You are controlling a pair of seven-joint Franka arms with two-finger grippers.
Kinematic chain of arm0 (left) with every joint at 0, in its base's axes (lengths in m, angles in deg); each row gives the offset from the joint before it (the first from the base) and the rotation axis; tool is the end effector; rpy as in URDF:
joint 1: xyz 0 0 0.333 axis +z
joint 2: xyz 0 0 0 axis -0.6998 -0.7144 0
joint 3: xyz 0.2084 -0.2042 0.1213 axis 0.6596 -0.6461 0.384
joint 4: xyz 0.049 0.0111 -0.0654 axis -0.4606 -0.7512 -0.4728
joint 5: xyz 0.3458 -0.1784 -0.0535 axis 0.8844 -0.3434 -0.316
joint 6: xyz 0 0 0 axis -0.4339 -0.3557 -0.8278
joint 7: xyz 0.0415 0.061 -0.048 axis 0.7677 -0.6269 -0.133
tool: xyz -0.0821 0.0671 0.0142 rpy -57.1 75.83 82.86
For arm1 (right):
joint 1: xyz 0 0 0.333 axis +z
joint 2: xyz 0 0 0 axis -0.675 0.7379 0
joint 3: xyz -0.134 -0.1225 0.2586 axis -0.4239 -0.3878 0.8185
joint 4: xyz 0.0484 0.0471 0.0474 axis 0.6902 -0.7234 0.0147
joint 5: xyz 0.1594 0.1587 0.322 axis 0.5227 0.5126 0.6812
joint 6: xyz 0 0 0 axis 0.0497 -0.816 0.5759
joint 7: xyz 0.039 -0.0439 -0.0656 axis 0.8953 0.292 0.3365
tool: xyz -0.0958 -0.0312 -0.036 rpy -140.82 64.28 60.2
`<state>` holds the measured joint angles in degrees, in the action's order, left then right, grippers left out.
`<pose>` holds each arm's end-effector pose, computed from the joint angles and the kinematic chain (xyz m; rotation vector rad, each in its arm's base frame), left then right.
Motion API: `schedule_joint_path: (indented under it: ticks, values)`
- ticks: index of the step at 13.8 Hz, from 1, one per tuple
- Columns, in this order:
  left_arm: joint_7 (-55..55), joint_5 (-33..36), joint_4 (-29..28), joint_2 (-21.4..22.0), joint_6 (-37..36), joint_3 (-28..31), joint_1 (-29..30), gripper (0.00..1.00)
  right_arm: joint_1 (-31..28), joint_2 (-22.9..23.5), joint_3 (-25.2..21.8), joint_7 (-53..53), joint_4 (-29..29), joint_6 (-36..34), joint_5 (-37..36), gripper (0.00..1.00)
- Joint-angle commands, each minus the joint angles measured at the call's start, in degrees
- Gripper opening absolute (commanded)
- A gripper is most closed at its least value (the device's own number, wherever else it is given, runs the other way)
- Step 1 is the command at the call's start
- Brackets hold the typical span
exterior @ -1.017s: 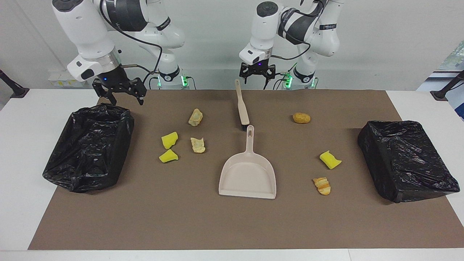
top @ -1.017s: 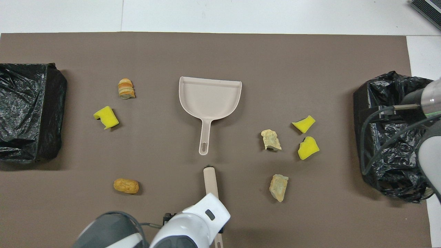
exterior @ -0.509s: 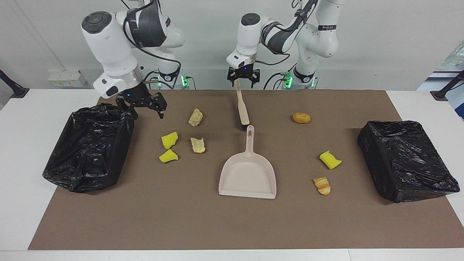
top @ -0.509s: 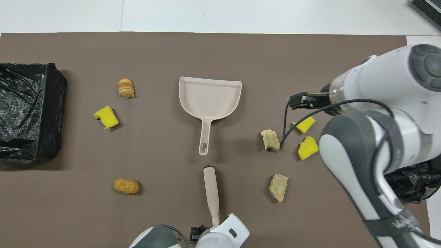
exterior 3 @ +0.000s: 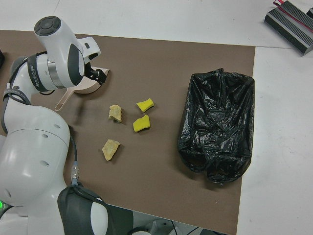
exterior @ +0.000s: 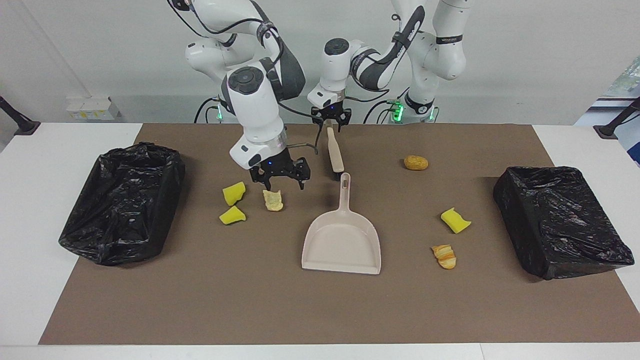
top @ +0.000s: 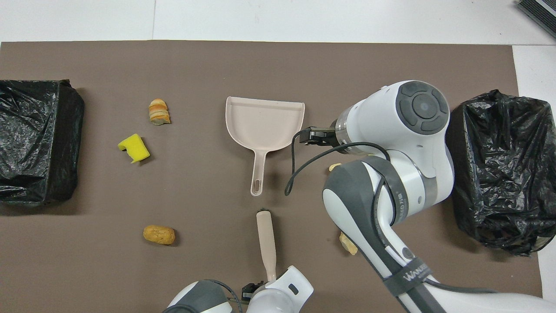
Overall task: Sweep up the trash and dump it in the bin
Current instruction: 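Grasp the dustpan handle with the right gripper while the left gripper grasps the brush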
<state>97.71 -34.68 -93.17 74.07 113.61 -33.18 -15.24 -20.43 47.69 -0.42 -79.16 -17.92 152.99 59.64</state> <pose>0.2199 -0.4162 0.3470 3.1014 -0.1715 -0.0450 0.5847 0.2562 0.4588 -2.9477 0.1425 -0.1077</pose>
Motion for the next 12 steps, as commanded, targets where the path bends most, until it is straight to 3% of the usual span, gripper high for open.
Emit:
schedule_joint_path:
  ticks: [1, 3, 7, 10, 12]
  values:
    - [0.31, -0.4, -1.31, 1.0, 0.12, 0.97, -1.08, 0.04, 1.26, 2.23, -0.08, -1.84, 0.72, 3.05, 2.59, 1.0]
    - [-0.31, -0.4, -0.96, 1.35, -1.19, 1.15, -0.47, 0.0, 1.88, 3.63, -0.08, -2.71, 0.72, 5.25, 3.73, 1.0]
    - [-4.78, -0.22, -0.52, 6.08, -12.86, 1.68, 3.3, 0.0, 6.97, 6.71, -0.17, -7.01, 1.85, 7.1, 3.91, 1.0]
    - [-18.35, -0.13, -0.69, 12.4, -21.03, 1.68, 12.15, 0.0, 10.67, 9.79, -0.34, -12.81, 3.61, 7.19, 1.81, 1.0]
    - [-26.38, -0.05, -1.13, 13.3, -25.18, 1.68, 17.52, 0.0, 11.37, 10.84, -0.26, -14.57, 3.88, 7.19, 0.83, 1.0]
